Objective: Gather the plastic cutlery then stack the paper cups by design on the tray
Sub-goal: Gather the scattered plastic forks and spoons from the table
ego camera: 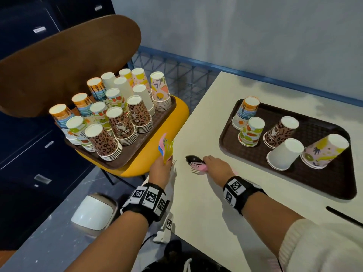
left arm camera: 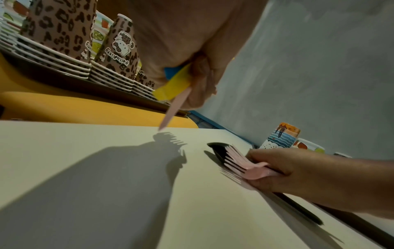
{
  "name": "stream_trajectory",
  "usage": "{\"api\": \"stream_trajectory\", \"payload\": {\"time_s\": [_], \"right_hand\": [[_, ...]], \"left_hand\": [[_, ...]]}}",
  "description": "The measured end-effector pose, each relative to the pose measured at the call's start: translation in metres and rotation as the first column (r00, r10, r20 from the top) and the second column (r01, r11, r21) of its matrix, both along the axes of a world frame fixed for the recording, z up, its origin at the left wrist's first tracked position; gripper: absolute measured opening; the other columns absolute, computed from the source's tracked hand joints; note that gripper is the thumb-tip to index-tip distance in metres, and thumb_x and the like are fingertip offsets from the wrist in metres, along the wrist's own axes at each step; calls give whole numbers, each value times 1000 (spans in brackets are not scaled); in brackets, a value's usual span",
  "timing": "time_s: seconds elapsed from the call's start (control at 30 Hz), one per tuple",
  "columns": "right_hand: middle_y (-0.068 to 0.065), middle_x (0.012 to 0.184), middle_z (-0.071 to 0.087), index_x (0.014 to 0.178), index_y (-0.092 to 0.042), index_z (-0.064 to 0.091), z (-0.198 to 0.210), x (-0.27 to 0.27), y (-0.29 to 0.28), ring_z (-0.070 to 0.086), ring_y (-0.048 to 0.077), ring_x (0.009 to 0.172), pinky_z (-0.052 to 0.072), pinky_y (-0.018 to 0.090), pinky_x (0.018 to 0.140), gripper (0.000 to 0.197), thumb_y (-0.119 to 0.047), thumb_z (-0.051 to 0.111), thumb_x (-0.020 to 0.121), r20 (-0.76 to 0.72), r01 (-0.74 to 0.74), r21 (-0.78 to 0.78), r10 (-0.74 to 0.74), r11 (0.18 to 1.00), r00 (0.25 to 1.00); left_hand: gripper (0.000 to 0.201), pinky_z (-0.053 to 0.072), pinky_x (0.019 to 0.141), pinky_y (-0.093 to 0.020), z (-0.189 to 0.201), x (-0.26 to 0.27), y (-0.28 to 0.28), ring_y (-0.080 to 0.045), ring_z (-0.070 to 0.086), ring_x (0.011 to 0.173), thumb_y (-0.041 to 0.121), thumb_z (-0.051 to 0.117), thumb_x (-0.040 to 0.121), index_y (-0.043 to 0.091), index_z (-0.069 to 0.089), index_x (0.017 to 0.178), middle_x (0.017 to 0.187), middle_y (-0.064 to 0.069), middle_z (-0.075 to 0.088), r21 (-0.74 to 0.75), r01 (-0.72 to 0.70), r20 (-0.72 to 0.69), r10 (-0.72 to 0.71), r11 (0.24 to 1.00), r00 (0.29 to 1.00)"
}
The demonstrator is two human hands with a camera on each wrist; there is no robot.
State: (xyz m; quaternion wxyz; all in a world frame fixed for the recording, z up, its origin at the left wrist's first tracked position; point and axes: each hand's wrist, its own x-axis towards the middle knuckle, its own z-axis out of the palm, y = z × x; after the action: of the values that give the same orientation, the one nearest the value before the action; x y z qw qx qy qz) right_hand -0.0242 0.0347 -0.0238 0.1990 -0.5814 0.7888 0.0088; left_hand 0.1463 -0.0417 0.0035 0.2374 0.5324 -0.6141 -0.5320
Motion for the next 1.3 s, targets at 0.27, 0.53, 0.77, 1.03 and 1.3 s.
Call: {"api": "stream_trajectory", "payload": {"time_s": [0.27,0.53,0.77,1.03,1.3], "right_hand": [[19,83,61,100,-7,50,40,5,27,60,34,79,49,48,78,23,-25,39,91,641,644,-66,-462,762,612],[29,115,58,116,9,48,58,18,82,56,39,108,35,24,76,28,-1,33,94,661,739,-128,-499,661,560],[23,119,61,122,1,47,53,-5,138,58,34,110,40,24,72,32,-7,43,92,618,783,-193,-547,591,565],[24,102,58,105,1,52,63,-19,207,56,37,93,37,33,67,22,-8,53,85,512,716,-263,-536,646,671],[5,97,52,111,-10,57,52,-28,279,53,18,86,35,17,73,29,-3,57,82,417,682,-355,-544,639,728]], "left_hand": [[56,27,56,-32,12,-43,27,-15,27,41,46,62,82,21,22,52,40,8,25,51,144,-89,-139,988,986],[56,40,69,-38,19,-110,88,-26,47,74,56,78,56,11,55,81,78,-15,52,372,429,-273,-345,823,898],[22,49,96,-49,14,-149,140,-35,64,98,44,63,70,21,61,73,90,-15,67,253,454,-192,-415,855,889],[18,47,81,-46,25,-174,196,-28,55,78,29,56,77,20,50,63,76,-12,57,167,477,-184,-448,863,875],[22,44,48,-20,37,-194,211,-8,50,35,11,48,90,10,48,68,49,-4,53,147,484,-271,-435,863,859]]}}
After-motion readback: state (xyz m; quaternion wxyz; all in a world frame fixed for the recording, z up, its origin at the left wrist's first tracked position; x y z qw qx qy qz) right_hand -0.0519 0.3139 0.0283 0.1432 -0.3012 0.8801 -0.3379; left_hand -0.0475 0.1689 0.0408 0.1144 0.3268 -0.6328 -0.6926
